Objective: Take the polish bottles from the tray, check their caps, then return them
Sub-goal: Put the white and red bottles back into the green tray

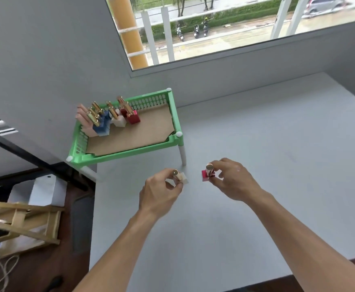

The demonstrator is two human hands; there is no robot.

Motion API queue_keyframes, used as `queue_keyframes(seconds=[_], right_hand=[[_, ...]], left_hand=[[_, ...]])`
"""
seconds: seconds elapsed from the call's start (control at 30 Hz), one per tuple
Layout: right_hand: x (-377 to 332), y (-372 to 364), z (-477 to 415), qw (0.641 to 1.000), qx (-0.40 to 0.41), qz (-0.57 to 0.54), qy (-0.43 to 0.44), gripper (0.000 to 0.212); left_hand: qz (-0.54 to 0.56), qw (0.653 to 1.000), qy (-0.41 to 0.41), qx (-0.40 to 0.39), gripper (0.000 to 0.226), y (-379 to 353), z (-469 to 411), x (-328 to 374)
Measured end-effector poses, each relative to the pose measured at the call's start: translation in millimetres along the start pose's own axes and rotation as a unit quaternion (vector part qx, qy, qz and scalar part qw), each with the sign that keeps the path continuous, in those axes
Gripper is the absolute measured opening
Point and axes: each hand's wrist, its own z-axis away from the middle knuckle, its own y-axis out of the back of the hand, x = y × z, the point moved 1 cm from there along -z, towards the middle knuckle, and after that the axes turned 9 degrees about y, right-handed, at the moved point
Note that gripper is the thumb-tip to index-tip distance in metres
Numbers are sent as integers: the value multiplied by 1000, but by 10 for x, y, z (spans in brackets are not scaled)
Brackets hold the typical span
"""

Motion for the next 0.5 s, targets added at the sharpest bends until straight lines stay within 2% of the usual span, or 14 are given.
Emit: queue_keyframes(seconds=[0.13, 0.3, 0.37, 0.5], right_hand=[[-369, 40, -148, 999, 4, 7, 37, 21], [-854, 120, -373, 994, 16, 20, 106, 3], [-1057, 147, -466, 991, 12, 28, 133, 13], [-1370, 135, -684, 988, -4, 60, 140, 8]], left_hand=[[21, 999, -26, 37, 9, 381, -47, -10], [33, 995, -41, 88, 13, 856, -205, -67], [35, 993, -41, 106, 15, 1039, -309, -101], [18, 991, -48, 128, 14, 1337, -551, -177]])
